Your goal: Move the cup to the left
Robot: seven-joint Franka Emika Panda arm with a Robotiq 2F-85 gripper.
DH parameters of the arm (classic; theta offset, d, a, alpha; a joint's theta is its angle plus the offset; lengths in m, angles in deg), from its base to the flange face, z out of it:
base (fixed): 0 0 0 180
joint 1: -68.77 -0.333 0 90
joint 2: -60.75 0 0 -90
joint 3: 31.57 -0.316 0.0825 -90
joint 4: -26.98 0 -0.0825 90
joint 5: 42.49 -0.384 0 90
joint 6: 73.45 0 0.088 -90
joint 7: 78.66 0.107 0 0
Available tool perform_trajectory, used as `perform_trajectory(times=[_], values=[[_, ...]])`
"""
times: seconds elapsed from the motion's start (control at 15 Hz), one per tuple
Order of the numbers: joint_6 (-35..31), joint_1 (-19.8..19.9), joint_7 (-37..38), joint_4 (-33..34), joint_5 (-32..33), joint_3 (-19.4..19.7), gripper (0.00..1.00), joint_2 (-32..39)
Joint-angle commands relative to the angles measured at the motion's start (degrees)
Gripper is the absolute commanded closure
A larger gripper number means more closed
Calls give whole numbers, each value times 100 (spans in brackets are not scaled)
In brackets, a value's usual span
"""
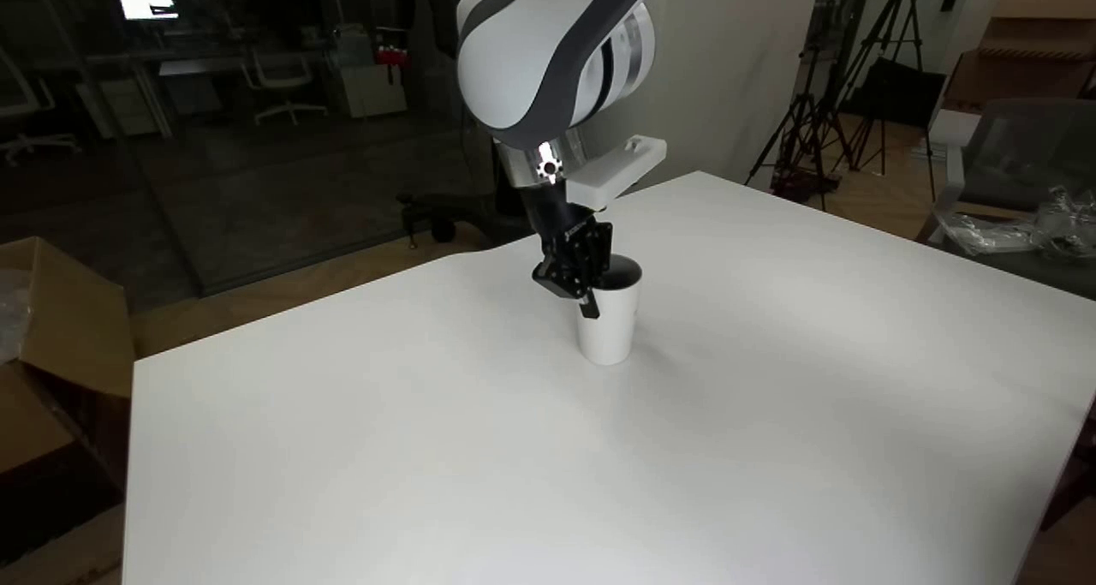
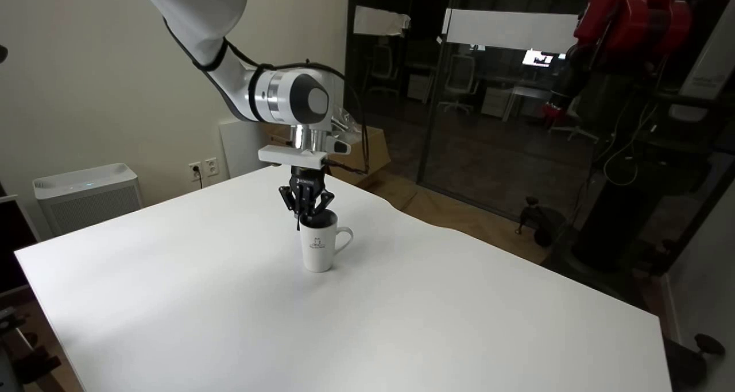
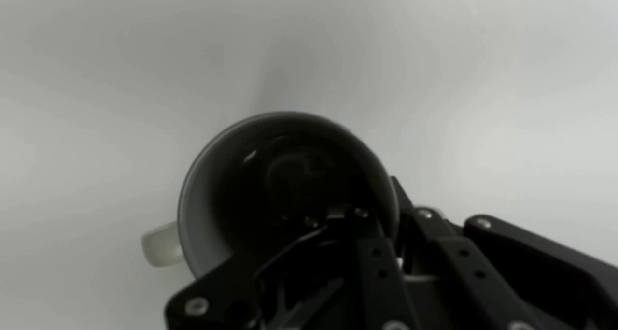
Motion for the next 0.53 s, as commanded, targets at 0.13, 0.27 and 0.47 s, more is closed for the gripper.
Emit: perform_trajectory(times=[0.13,0.27,0.47], values=[[-78,26,220,-127,-87,-54,97,-172],[-75,30,223,-143,-103,-49,64,-193],[-121,22,255,-194,-99,-31,43,-259]])
